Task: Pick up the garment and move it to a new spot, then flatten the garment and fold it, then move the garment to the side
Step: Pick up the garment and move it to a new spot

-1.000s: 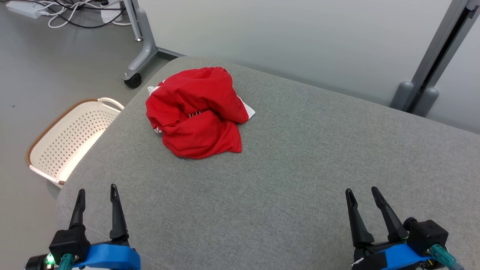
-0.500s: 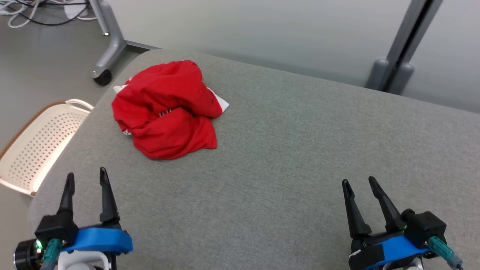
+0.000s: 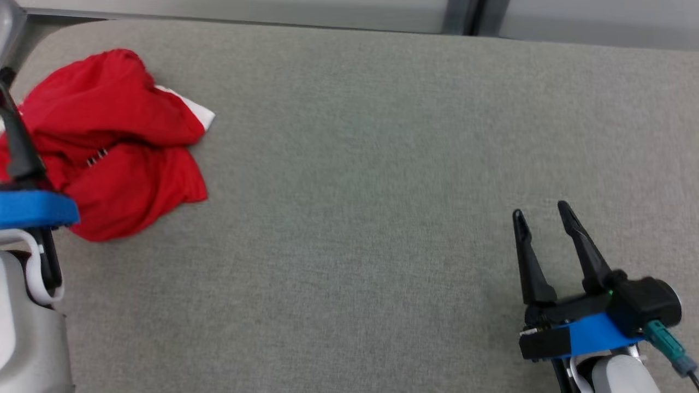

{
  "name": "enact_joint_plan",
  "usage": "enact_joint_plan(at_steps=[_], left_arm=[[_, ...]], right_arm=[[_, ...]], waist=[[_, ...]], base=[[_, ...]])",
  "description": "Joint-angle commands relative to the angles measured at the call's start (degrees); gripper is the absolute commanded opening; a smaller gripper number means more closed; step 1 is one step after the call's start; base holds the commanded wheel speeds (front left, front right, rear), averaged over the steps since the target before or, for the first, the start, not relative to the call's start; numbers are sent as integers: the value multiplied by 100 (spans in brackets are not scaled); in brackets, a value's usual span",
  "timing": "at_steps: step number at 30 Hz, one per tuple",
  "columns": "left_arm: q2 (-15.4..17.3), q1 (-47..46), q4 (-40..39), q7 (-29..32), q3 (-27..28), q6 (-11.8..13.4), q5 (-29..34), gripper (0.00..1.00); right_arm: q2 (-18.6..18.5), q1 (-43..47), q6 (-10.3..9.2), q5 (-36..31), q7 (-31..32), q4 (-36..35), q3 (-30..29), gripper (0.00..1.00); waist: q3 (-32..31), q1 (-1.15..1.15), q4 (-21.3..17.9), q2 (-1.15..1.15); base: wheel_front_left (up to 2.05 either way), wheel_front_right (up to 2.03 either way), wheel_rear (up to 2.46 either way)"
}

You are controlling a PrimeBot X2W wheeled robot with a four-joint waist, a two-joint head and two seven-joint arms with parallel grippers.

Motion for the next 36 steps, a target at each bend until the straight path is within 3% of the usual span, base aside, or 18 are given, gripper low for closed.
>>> enact_joint_plan(at_steps=[1,6,12,23,30,31,32,33,36], left_arm=[[145,-323,156,-15,3,-48,18,100],[535,-1131,928,196,-72,-164,-31,100],[778,-1626,1808,645,-258,-311,-124,100],[849,-1966,3350,2236,-865,-450,-613,100],[847,-2010,3719,3467,-1303,-444,-1149,100],[855,-1996,3727,3615,-1383,-444,-1229,73],[870,-1991,3696,3695,-1441,-445,-1310,17],[907,-1971,3662,3725,-1475,-445,-1379,0],[1048,-1951,3504,3579,-1548,-445,-1501,0]], right_arm=[[-33,-66,3,-103,7,-144,-79,100],[-33,-114,3,-212,73,-471,-161,100],[-32,-139,3,-266,128,-732,-178,100],[-32,-199,3,-288,207,-811,-170,100],[-32,-231,3,-245,237,-760,-92,100],[-33,-225,3,-230,237,-751,-80,100],[-34,-214,3,-220,227,-748,-82,100],[-33,-199,3,-212,222,-745,-81,100],[-33,-145,3,-170,196,-719,-81,100]], waist=[[181,-1,-72,-1],[591,-1,-243,-1],[874,-1,-319,-1],[962,-1,-320,-1],[868,-1,-362,-1],[846,-1,-382,-1],[831,-1,-393,-1],[812,-1,-405,-1],[724,-1,-438,-1]], base=[[0,0,0],[0,0,0],[0,0,0],[0,0,0],[0,0,0],[0,0,0],[0,0,0],[0,0,0],[0,0,0]])
